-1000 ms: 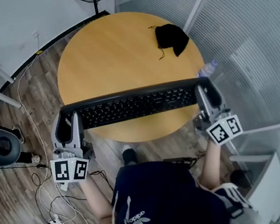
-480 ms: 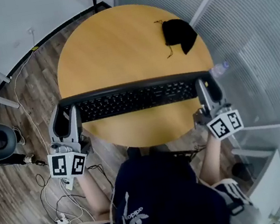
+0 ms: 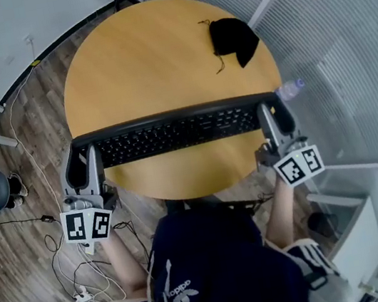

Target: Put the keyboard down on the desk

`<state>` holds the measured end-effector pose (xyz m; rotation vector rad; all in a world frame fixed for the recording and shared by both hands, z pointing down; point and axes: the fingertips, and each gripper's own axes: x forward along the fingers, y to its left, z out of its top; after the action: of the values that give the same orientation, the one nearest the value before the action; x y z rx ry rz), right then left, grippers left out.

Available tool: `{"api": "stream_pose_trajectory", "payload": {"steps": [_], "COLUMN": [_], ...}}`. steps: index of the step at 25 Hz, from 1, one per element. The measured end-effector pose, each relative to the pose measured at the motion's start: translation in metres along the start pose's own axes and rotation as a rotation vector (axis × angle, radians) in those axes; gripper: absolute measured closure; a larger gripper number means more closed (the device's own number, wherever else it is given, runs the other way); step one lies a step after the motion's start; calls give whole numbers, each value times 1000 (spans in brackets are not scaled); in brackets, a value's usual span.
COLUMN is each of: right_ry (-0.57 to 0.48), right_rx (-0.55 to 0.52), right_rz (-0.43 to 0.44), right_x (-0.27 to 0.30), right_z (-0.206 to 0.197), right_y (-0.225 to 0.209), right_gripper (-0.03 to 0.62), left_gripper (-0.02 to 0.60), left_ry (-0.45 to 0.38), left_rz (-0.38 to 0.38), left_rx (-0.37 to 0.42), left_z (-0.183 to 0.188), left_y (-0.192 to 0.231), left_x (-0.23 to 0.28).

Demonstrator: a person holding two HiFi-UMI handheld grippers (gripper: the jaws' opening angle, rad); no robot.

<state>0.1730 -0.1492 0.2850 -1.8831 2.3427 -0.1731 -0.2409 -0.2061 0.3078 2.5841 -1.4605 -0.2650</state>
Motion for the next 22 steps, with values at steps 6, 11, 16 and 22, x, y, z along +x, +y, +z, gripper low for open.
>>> {"api": "stream_pose_trajectory", "payload": {"steps": [6, 11, 16, 22], "right_ry": [0, -4, 12, 34], "right_rx": [4, 0, 0, 15], "right_rz": [16, 34, 44, 33], "right_x": [5, 13, 21, 30], "right_z": [1, 9, 8, -14], "right_y": [-27, -52, -64, -60], "right_gripper": [396, 397, 396, 398], "left_gripper": [396, 396, 396, 396], "left_ry": [-9, -26, -5, 21], "left_rz": [27, 49, 64, 93], "left_rx": [20, 34, 30, 31], "left_z": [0, 1, -7, -23], "left_y": [-18, -35, -40, -23], "left_x": [15, 30, 38, 42]}}
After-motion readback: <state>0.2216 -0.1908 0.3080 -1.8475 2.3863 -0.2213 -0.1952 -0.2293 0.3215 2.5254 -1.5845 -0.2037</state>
